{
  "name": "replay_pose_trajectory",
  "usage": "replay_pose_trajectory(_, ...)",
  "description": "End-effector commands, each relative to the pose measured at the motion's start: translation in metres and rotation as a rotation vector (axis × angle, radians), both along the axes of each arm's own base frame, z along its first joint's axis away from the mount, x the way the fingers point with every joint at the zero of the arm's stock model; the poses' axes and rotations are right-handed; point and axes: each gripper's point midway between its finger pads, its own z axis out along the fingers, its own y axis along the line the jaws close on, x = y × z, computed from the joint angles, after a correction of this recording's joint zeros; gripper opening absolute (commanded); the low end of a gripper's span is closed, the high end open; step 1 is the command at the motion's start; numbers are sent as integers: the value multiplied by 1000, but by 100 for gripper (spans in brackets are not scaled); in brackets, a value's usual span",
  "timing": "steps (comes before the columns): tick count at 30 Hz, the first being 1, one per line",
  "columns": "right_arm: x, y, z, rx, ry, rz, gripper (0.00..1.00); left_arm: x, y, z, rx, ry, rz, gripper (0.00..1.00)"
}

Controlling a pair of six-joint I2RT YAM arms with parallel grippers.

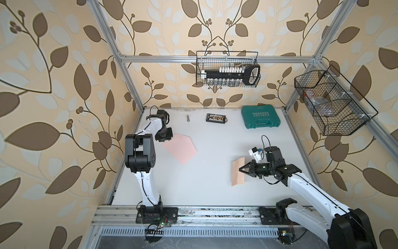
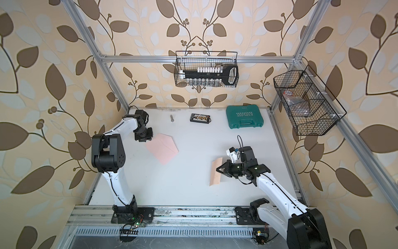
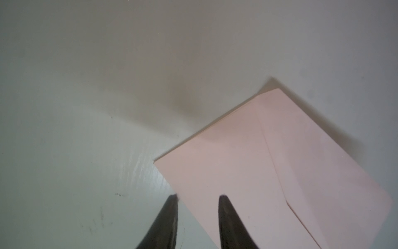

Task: Fold the letter paper in half and place it into the envelope
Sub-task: Adjust the envelope at the center of the board.

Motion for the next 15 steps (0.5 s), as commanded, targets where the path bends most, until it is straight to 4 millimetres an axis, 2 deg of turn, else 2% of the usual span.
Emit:
replay_pose_trajectory(1, 11, 3, 18, 22, -58, 3, 0, -7, 2, -13, 21, 44, 19, 34)
replay_pose_trajectory(9, 9, 3, 16, 23, -57, 3, 0, -10, 0, -31, 15, 87, 10, 33)
replay_pose_trajectory(15, 11, 5, 16, 26, -57, 14, 0, -29, -5, -45, 13, 171, -9, 31)
